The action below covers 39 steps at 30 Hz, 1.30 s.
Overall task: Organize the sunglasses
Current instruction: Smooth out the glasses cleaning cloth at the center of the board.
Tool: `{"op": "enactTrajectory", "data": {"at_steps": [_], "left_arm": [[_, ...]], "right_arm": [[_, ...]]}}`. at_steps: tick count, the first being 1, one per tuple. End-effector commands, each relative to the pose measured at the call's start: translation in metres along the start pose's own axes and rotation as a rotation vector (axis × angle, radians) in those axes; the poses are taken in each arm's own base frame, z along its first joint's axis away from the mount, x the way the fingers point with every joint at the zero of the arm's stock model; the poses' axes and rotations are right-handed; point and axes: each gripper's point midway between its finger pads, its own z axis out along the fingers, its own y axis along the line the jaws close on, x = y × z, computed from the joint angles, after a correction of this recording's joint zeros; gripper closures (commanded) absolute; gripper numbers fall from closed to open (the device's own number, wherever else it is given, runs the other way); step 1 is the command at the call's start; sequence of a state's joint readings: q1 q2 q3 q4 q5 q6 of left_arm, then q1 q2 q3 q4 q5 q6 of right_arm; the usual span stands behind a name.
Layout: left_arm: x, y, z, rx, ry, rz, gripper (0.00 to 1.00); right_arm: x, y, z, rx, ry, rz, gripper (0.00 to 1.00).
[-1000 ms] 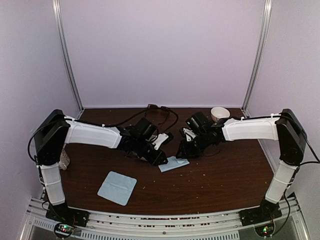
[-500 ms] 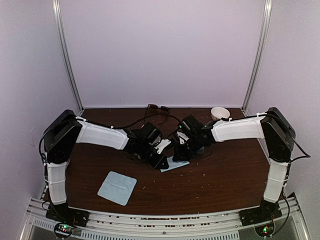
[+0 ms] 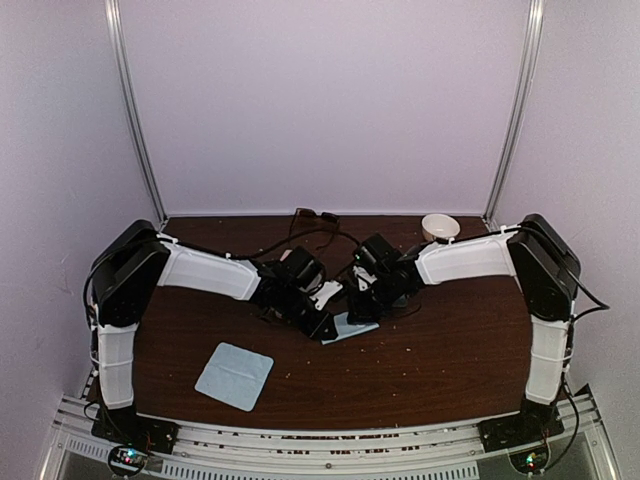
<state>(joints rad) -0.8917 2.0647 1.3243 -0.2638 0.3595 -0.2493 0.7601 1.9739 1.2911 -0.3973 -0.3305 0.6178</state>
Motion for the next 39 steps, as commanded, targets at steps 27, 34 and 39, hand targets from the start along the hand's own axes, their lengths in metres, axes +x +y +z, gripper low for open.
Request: {"op": "enactTrajectory", "data": {"at_steps": [27,34,39], "left_arm": [[0.002,0.004,0.006,-0.006,0.022,-0.011,0.89],[-0.011,0.002,-0.005,-0.023,-0.023,0.007,0.87],[-0.029,-0.003,-0.022,-0.035,-0.076,0.045,0.82]], "right_arm": [[-0.068,-0.054,-0.029,0.24,-0.125,-0.063,1.0],[-0.083,-0.053,-0.06,0.254,-0.196,-0.071,0.97],[-0.09,-0.051,-0.085,0.262,-0.251,-0.067,0.94]]}}
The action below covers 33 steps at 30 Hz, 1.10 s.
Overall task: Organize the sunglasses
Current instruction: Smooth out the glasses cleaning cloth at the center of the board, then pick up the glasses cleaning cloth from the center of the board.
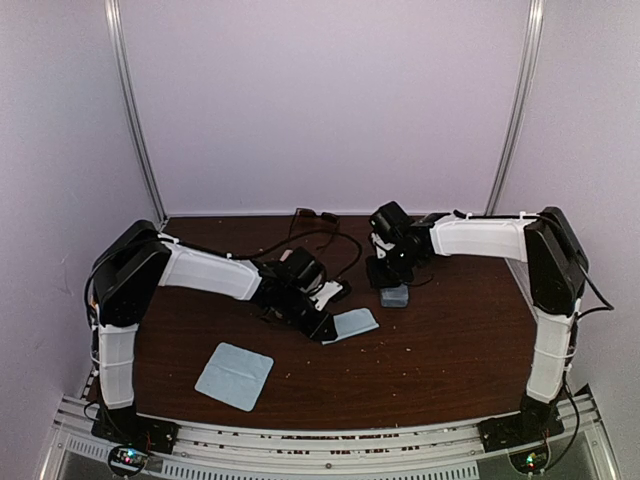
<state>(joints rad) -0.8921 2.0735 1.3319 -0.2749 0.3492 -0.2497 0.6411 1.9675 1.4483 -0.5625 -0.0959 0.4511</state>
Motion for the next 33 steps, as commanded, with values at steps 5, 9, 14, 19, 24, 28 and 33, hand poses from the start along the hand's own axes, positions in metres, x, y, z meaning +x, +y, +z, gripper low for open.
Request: {"op": "enactTrajectory", "data": {"at_steps": [5,9,14,19,24,28,33], "left_arm": [[-0.041,-0.01,-0.046,-0.048,-0.126,0.115,0.74],[-0.037,-0.016,-0.061,-0.054,-0.129,0.211,0.68],[-0.019,-0.023,-0.067,-0.105,-0.066,0.377,0.58],[-0.005,-0.021,-0.063,-0.153,-0.012,0.471,0.56],[0.0,-0.023,-0.056,-0.153,0.009,0.512,0.56],[0.004,-0.025,-0.047,-0.147,0.038,0.54,0.56],[0.006,-0.021,-0.035,-0.168,0.07,0.554,0.57]], "right_arm": [[-0.031,-0.009,-0.061,0.038,-0.148,0.012,0.91],[-0.033,-0.014,-0.077,0.05,-0.187,0.024,0.88],[-0.023,-0.022,-0.08,0.058,-0.185,0.047,0.84],[-0.004,-0.032,-0.077,0.06,-0.167,0.094,0.8],[0.015,-0.051,-0.077,0.072,-0.171,0.166,0.73],[0.025,-0.064,-0.078,0.063,-0.185,0.22,0.64],[0.03,-0.069,-0.077,0.062,-0.174,0.232,0.64]]}}
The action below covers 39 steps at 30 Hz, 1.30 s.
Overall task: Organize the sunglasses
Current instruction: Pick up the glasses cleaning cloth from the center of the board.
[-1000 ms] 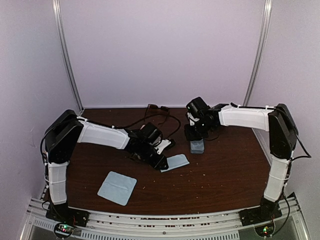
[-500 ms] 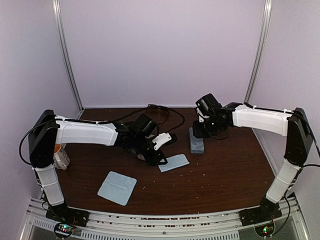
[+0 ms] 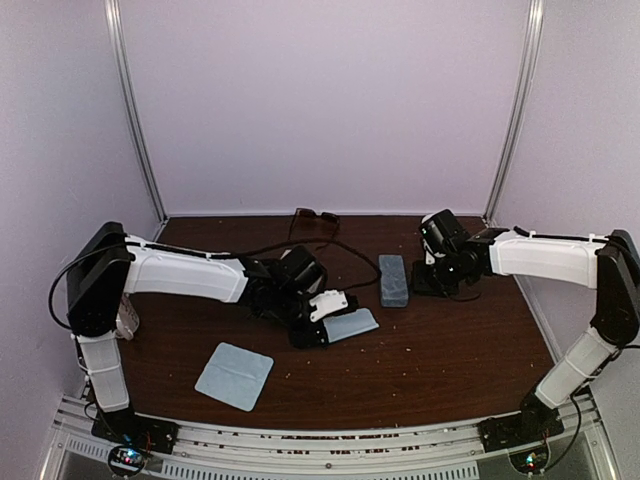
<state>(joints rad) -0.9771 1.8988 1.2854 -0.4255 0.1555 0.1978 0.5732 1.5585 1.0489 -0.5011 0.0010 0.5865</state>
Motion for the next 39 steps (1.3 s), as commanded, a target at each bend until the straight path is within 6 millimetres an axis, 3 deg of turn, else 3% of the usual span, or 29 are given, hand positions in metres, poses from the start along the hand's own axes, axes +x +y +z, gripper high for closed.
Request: {"op": "enactTrajectory", "data": {"at_steps": [1,22,31,34,39], "left_arm": [[-0.004,0.003,0.011,-0.022,0.019,0.046,0.57],[0.002,0.011,0.043,-0.071,0.054,0.089,0.65],[0.012,0.017,0.048,-0.114,0.086,0.111,0.82],[0.015,0.016,0.048,-0.126,0.085,0.117,0.84],[0.014,0.021,0.046,-0.16,0.068,0.092,0.97]], "right_arm": [[-0.01,0.002,-0.004,-0.023,-0.045,0.035,0.64],[0.002,0.004,0.005,-0.058,-0.004,0.065,0.63],[0.008,0.012,0.003,-0.114,0.016,0.102,0.63],[0.017,0.02,0.004,-0.17,0.048,0.137,0.62],[0.042,0.039,0.006,-0.308,0.133,0.228,0.62]]}}
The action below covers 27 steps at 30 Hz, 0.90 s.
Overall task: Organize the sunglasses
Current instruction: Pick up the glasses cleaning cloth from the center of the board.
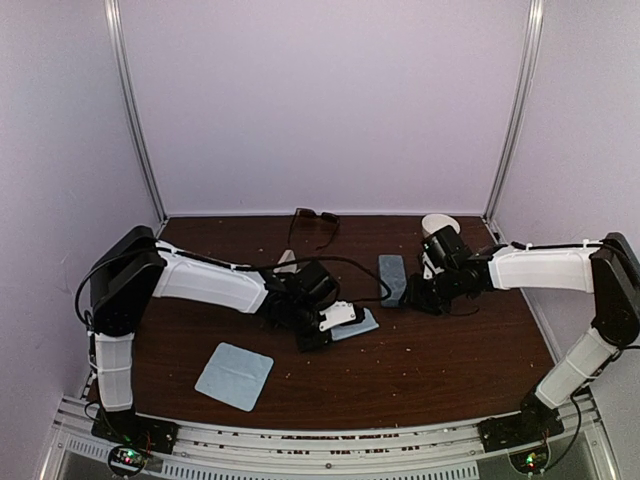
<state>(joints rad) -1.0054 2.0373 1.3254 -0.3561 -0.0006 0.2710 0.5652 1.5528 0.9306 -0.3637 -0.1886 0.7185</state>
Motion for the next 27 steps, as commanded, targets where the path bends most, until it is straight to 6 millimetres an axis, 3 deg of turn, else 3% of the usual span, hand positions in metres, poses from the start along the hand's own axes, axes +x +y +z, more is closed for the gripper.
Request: {"op": "enactTrajectory", "data": {"at_steps": [1,7,14,27], "left_arm": [[0.001,0.003,0.003,-0.042,-0.018,-0.009,0.98],[-0.003,0.003,-0.002,-0.047,-0.056,-0.021,1.0],[-0.005,0.003,-0.002,-0.049,-0.068,-0.027,1.0],[-0.007,0.0,-0.005,-0.035,-0.088,-0.023,1.0]], "right_arm": [[0.02,0.025,-0.003,-0.169,0.06,0.105,0.62],[0.043,0.041,0.005,-0.258,0.122,0.188,0.61],[0.047,0.052,0.016,-0.305,0.145,0.277,0.57],[0.058,0.051,0.047,-0.277,0.204,0.358,0.58]]}}
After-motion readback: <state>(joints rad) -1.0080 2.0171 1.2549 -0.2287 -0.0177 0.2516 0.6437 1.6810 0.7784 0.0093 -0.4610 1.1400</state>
